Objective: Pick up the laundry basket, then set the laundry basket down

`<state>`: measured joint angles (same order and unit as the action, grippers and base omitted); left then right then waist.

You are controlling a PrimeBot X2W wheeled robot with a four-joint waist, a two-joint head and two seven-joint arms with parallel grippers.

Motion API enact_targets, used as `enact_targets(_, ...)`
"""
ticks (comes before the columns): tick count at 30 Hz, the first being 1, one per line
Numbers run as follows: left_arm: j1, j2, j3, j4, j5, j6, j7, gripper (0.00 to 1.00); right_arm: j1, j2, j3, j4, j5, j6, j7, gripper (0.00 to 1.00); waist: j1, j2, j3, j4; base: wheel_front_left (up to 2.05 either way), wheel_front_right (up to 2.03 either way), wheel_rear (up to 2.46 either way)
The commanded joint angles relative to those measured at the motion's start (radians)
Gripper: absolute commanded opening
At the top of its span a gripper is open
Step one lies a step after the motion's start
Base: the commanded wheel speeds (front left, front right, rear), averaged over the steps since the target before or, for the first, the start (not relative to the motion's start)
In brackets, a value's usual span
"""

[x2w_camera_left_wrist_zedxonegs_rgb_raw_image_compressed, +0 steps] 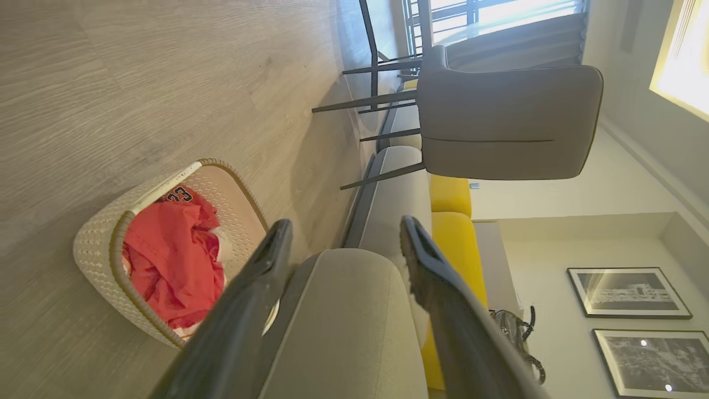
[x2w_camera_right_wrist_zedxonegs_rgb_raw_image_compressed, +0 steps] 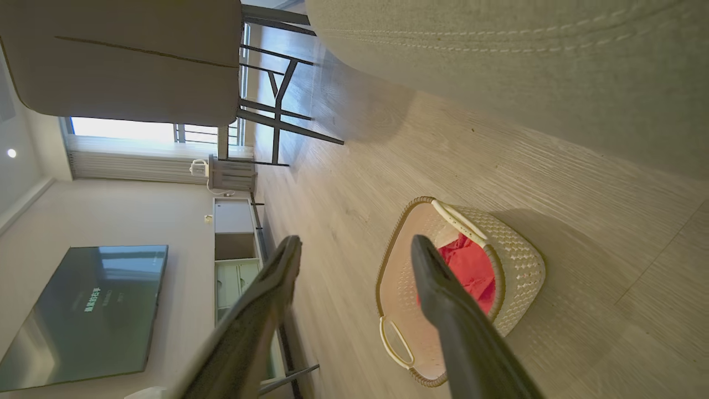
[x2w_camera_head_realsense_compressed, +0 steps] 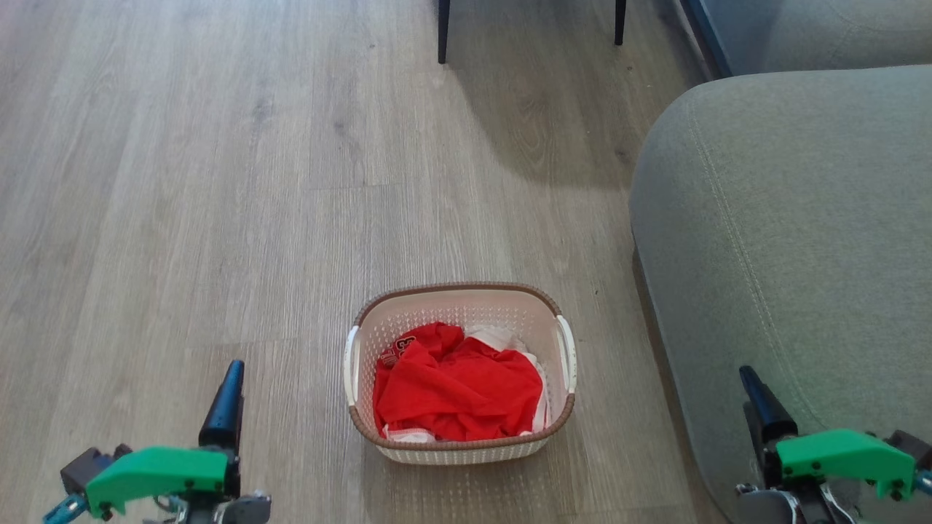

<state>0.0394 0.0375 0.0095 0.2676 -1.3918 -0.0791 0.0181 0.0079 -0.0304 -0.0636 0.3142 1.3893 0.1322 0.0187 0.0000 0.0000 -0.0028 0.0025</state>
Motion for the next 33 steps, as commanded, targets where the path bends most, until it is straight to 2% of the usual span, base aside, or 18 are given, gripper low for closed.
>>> enact_targets(1, -0.043, 0.008, 0.003, -0.043, 0.021, 0.0, -0.009, 1.0, -0.036, -0.007, 0.009, -0.039, -0.02, 0.0, -0.009, 1.0, 0.0, 0.0, 0.0, 0.0, 0.0, 0.0, 0.0)
enact_targets(33, -0.03, 0.011, -0.077, -0.118, 0.593, 0.049, -0.103, 1.0, -0.032, -0.012, 0.108, -0.101, -0.454, -0.001, -0.103, 1.0, 0.0, 0.0, -0.003, 0.0, 0.0, 0.0, 0.0)
